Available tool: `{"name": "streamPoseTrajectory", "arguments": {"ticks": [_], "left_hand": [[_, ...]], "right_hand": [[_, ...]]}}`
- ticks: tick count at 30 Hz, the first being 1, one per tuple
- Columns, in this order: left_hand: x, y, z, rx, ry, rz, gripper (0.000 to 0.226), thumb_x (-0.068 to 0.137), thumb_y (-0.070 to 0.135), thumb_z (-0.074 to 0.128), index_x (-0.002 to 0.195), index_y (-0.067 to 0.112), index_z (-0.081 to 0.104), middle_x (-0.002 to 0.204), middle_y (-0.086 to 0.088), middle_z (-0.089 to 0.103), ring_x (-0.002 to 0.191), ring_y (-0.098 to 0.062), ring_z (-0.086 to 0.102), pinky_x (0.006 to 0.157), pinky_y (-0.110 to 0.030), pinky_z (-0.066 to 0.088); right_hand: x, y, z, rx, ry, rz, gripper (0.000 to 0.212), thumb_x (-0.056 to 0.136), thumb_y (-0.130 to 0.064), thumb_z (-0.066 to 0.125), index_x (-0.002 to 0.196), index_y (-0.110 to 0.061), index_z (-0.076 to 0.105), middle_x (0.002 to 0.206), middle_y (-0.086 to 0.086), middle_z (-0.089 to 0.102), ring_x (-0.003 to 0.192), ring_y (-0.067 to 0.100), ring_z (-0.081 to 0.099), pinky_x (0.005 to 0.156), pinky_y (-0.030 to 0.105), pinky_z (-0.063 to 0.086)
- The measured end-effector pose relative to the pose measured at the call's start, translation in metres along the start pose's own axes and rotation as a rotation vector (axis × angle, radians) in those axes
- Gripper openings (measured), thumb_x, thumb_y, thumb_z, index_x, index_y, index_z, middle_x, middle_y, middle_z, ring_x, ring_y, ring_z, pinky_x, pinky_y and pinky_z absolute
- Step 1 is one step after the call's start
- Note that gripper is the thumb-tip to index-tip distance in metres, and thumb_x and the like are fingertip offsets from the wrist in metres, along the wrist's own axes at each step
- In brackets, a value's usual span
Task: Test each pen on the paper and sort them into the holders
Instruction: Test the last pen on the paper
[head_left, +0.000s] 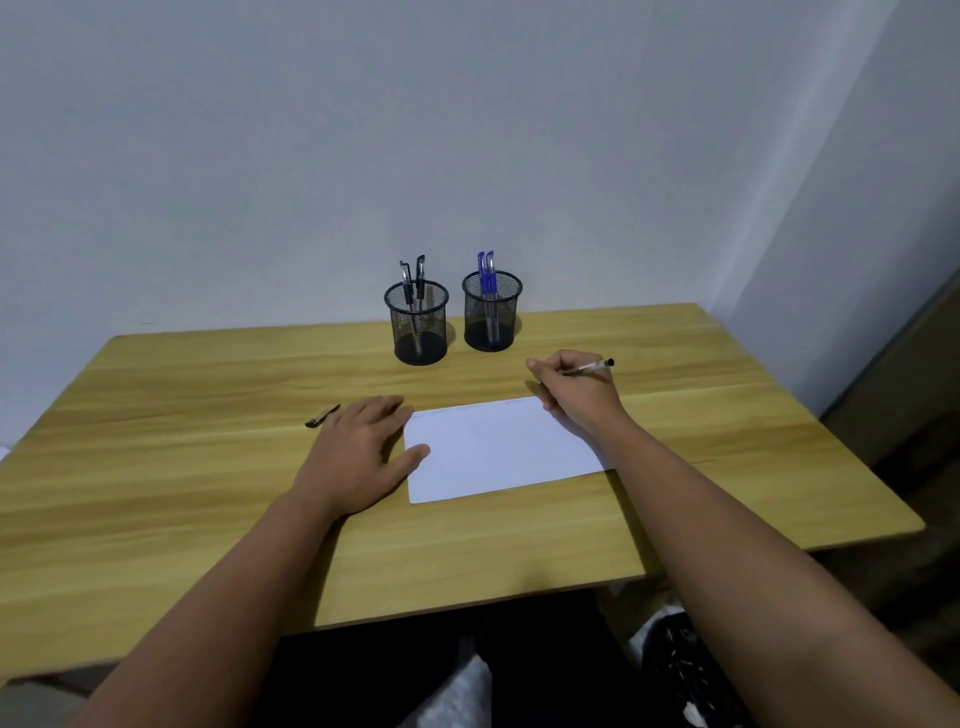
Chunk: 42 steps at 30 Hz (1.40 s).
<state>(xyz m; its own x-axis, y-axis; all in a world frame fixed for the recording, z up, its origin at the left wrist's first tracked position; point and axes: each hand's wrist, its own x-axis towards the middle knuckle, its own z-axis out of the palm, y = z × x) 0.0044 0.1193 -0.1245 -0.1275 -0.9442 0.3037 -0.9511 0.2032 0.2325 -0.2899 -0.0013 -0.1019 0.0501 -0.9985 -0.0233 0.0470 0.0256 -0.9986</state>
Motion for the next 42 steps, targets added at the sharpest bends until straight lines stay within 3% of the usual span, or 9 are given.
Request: {"name": "streamPoseTrajectory", "arguments": {"ticks": [4, 9, 12, 25, 30, 33, 37, 39, 42], "left_hand": [[-0.001, 0.001, 0.0, -0.003, 0.006, -0.026, 0.071, 0.088, 0.073, 0.041, 0.143, 0.032, 0.055, 0.152, 0.01, 0.048, 0.141, -0.016, 0.041, 0.112, -0.052, 0.031], [-0.001, 0.002, 0.001, -0.023, 0.029, -0.028, 0.07, 0.086, 0.073, 0.043, 0.14, 0.032, 0.058, 0.15, 0.01, 0.051, 0.139, -0.016, 0.042, 0.112, -0.05, 0.03], [-0.002, 0.003, 0.001, -0.03, 0.035, -0.026, 0.07, 0.086, 0.072, 0.042, 0.14, 0.032, 0.058, 0.15, 0.01, 0.051, 0.139, -0.016, 0.042, 0.111, -0.049, 0.031], [-0.003, 0.005, -0.001, -0.018, 0.035, -0.04, 0.07, 0.086, 0.073, 0.04, 0.14, 0.032, 0.059, 0.151, 0.011, 0.05, 0.141, -0.014, 0.042, 0.112, -0.048, 0.03], [-0.003, 0.005, -0.002, -0.02, 0.022, -0.047, 0.072, 0.086, 0.074, 0.038, 0.142, 0.032, 0.057, 0.152, 0.012, 0.049, 0.142, -0.014, 0.04, 0.112, -0.048, 0.03], [-0.003, 0.005, -0.002, -0.015, 0.017, -0.048, 0.072, 0.086, 0.074, 0.038, 0.142, 0.033, 0.057, 0.153, 0.012, 0.048, 0.143, -0.013, 0.04, 0.112, -0.047, 0.031], [-0.003, 0.005, -0.001, -0.012, 0.018, -0.049, 0.071, 0.086, 0.073, 0.039, 0.142, 0.032, 0.057, 0.152, 0.013, 0.048, 0.142, -0.013, 0.04, 0.11, -0.046, 0.031], [-0.003, 0.004, 0.0, -0.01, 0.015, -0.049, 0.071, 0.087, 0.074, 0.039, 0.142, 0.033, 0.057, 0.152, 0.013, 0.048, 0.142, -0.013, 0.04, 0.111, -0.046, 0.031], [-0.003, 0.003, 0.0, -0.011, 0.01, -0.05, 0.071, 0.087, 0.074, 0.039, 0.142, 0.033, 0.057, 0.153, 0.013, 0.048, 0.142, -0.013, 0.04, 0.111, -0.047, 0.032]], "right_hand": [[0.002, 0.004, -0.001, -0.035, 0.036, -0.054, 0.04, 0.104, -0.015, 0.071, 0.073, 0.005, 0.055, 0.059, 0.015, 0.05, 0.044, 0.016, 0.05, 0.046, 0.024, 0.043], [0.001, 0.014, -0.006, -0.084, 0.093, -0.047, 0.043, 0.096, -0.014, 0.074, 0.062, -0.011, 0.047, 0.064, 0.021, 0.055, 0.053, 0.025, 0.056, 0.051, 0.03, 0.043], [0.0, 0.013, -0.006, -0.101, 0.071, -0.053, 0.041, 0.095, -0.013, 0.074, 0.063, -0.01, 0.049, 0.064, 0.022, 0.056, 0.054, 0.026, 0.056, 0.053, 0.031, 0.042], [-0.004, 0.011, -0.004, -0.24, 0.113, -0.091, 0.051, 0.096, -0.017, 0.076, 0.051, -0.02, 0.051, 0.05, 0.001, 0.054, 0.056, 0.023, 0.055, 0.06, 0.033, 0.048], [-0.006, 0.01, -0.002, -0.35, 0.095, -0.133, 0.039, 0.094, -0.016, 0.076, 0.065, -0.001, 0.056, 0.055, 0.018, 0.056, 0.049, 0.018, 0.054, 0.052, 0.029, 0.045], [-0.007, 0.009, -0.003, -0.366, 0.103, -0.15, 0.034, 0.09, -0.007, 0.069, 0.069, 0.009, 0.048, 0.059, 0.026, 0.044, 0.051, 0.021, 0.047, 0.051, 0.03, 0.04], [-0.003, 0.014, -0.005, -0.355, 0.117, -0.134, 0.039, 0.093, -0.015, 0.072, 0.063, -0.002, 0.05, 0.057, 0.018, 0.051, 0.052, 0.023, 0.053, 0.054, 0.036, 0.046], [-0.003, 0.014, -0.004, -0.38, 0.12, -0.147, 0.039, 0.094, -0.02, 0.073, 0.064, -0.002, 0.054, 0.061, 0.026, 0.059, 0.053, 0.024, 0.056, 0.054, 0.036, 0.047], [-0.003, 0.015, -0.004, -0.371, 0.133, -0.171, 0.04, 0.094, -0.02, 0.072, 0.066, 0.0, 0.05, 0.067, 0.034, 0.053, 0.051, 0.025, 0.052, 0.052, 0.037, 0.045]]}}
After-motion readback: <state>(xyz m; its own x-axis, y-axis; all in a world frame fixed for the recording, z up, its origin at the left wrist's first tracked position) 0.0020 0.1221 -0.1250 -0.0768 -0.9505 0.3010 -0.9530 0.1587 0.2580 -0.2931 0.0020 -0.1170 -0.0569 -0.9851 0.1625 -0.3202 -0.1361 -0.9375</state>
